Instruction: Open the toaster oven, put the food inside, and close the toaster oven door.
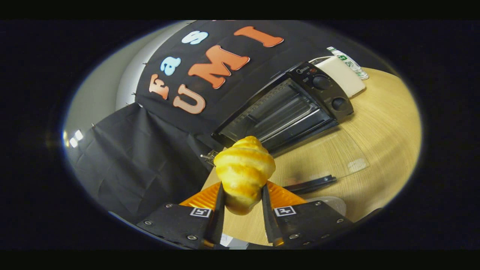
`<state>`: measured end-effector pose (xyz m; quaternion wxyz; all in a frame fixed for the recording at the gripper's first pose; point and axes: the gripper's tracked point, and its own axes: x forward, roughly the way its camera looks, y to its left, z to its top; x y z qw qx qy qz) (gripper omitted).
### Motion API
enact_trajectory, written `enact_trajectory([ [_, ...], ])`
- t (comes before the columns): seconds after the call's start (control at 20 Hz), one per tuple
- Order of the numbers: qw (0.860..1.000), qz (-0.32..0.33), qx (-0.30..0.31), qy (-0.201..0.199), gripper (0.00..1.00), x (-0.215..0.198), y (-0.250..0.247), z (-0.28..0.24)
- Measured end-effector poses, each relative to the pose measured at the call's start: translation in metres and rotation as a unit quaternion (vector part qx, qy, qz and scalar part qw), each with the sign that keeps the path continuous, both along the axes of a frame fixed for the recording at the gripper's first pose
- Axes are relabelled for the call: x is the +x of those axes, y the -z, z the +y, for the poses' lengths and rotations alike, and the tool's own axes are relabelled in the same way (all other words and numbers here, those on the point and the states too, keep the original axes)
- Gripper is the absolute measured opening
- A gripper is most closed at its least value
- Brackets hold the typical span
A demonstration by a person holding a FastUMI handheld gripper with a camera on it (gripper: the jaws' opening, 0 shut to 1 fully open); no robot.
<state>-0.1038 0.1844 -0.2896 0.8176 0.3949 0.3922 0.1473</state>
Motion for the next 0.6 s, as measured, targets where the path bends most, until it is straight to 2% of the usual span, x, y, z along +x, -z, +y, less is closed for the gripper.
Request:
enact_trajectory([
  [0.35, 0.999, -0.002, -0.024, 0.036, 0.46, 0.079, 0.022, -0.006],
  [0.6, 0.997, 0.014, -0.061, 0.049, 0.46, 0.111, 0.043, -0.008],
])
